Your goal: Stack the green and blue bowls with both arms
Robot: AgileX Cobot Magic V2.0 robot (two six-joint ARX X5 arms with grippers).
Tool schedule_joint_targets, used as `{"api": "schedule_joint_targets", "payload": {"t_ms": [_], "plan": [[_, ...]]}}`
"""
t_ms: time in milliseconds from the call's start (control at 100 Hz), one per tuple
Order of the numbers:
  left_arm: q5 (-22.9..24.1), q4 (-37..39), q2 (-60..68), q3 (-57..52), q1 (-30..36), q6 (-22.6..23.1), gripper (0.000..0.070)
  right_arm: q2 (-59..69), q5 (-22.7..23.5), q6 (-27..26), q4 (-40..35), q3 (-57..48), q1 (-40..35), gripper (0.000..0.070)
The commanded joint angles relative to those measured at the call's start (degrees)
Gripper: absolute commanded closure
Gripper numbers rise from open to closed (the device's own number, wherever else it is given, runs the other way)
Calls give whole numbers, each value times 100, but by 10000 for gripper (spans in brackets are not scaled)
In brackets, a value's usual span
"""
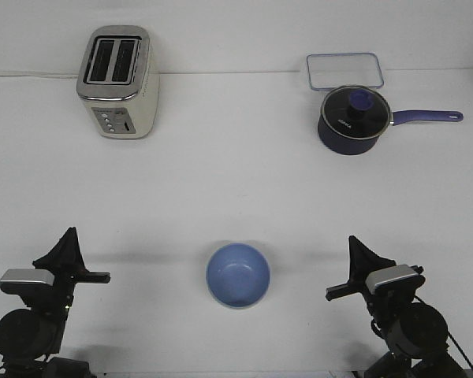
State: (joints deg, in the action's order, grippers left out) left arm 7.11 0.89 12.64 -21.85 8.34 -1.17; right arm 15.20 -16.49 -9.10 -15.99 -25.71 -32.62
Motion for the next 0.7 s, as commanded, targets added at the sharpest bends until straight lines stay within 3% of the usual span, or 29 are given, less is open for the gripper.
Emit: {"api": "schedule_joint_targets", "payload": {"t_ms": [0,160,470,690], "plan": [[-35,109,-70,87,-109,127,686,11,-7,7,59,-11,-42,699],[-719,632,-339,931,-404,140,686,11,-7,7,59,-11,-39,699],[-1062,966,-1224,2081,-739,26,686,11,-7,7,59,-11,-39,699],[-1021,901,-1246,2109,-763,212,686,11,-7,7,66,-11,-39,700]]}}
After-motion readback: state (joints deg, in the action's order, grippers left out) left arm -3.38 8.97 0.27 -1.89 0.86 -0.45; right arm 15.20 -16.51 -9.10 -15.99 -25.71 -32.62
